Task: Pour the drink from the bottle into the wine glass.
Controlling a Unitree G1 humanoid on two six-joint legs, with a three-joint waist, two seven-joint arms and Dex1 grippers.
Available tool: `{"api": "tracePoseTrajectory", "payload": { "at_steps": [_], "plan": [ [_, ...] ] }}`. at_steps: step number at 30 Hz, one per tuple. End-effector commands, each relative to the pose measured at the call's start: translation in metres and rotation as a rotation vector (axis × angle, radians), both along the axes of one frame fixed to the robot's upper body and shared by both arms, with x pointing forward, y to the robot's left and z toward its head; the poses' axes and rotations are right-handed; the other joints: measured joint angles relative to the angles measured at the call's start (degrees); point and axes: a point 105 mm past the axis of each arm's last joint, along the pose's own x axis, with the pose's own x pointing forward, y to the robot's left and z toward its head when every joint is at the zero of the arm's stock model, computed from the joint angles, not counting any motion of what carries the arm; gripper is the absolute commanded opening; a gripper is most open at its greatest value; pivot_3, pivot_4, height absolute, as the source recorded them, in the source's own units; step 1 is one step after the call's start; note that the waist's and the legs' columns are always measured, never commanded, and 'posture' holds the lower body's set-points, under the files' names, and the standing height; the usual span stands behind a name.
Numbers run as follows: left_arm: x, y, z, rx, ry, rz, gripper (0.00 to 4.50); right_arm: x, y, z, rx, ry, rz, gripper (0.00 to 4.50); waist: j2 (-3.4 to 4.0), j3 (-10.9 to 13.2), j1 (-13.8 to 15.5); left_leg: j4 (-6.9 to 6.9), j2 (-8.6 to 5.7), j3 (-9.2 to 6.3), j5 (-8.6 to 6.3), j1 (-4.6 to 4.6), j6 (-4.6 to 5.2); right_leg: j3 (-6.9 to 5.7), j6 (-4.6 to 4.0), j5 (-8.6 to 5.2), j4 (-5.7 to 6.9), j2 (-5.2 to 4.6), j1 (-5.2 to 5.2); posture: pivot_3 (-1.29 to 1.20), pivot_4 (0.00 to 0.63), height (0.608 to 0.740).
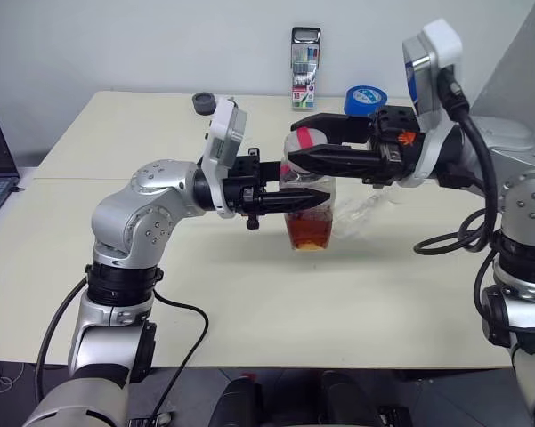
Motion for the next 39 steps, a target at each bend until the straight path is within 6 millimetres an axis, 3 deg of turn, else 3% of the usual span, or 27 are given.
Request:
{"api": "tracePoseTrajectory", "payload": {
  "at_steps": [1, 5, 6, 15, 28, 39],
  "plan": [
    [-0.016, -0.009, 0.014, 0.008, -0.095, -0.07, 1.78, 0.005, -0.005, 0.002, -0.013, -0.032, -0.057, 2.9, 0.0, 0.0, 0.0, 0.0, 0.0, 0.0, 0.0, 0.0, -0.01, 0.0, 0.0, 0.0, 0.0, 0.0, 0.0, 0.0, 0.15, 0.74],
    [-0.009, -0.004, 0.012, 0.013, -0.094, -0.025, 1.78, 0.007, -0.019, 0.001, -0.015, -0.038, -0.159, 4.34, 0.0, 0.0, 0.03, 0.0, 0.0, 0.0, 0.01, -0.02, -0.01, 0.0, 0.0, 0.0, -0.03, -0.01, 0.0, 0.0, 0.15, 0.74],
    [-0.008, -0.004, 0.012, 0.014, -0.096, -0.016, 1.78, 0.006, -0.022, 0.001, -0.012, -0.032, -0.177, 4.48, 0.0, 0.0, 0.04, 0.0, 0.0, 0.0, 0.01, -0.02, -0.01, 0.01, 0.0, 0.0, -0.03, -0.01, 0.0, 0.0, 0.15, 0.74],
    [0.003, -0.003, 0.008, 0.007, -0.093, 0.031, 1.78, -0.002, -0.032, -0.005, 0.021, -0.026, -0.311, 4.48, 0.0, 0.0, 0.03, 0.0, 0.0, 0.0, 0.0, -0.01, -0.01, 0.01, 0.0, 0.0, 0.01, -0.01, 0.0, 0.0, 0.15, 0.74],
    [0.012, -0.006, 0.002, 0.01, -0.098, 0.053, 1.78, -0.007, -0.003, 0.001, 0.128, -0.061, -0.333, 4.48, 0.0, 0.0, 0.01, 0.0, 0.0, 0.0, 0.01, -0.01, -0.02, 0.01, 0.0, 0.0, 0.01, 0.0, -0.01, 0.0, 0.15, 0.74],
    [0.013, -0.003, 0.001, 0.022, -0.107, 0.06, 1.78, 0.005, -0.016, -0.005, 0.093, -0.068, -0.389, 4.48, 0.0, 0.0, 0.02, 0.0, 0.0, 0.0, 0.01, -0.02, -0.01, 0.0, 0.0, 0.0, 0.0, -0.01, -0.01, 0.0, 0.15, 0.74]
  ]
}}
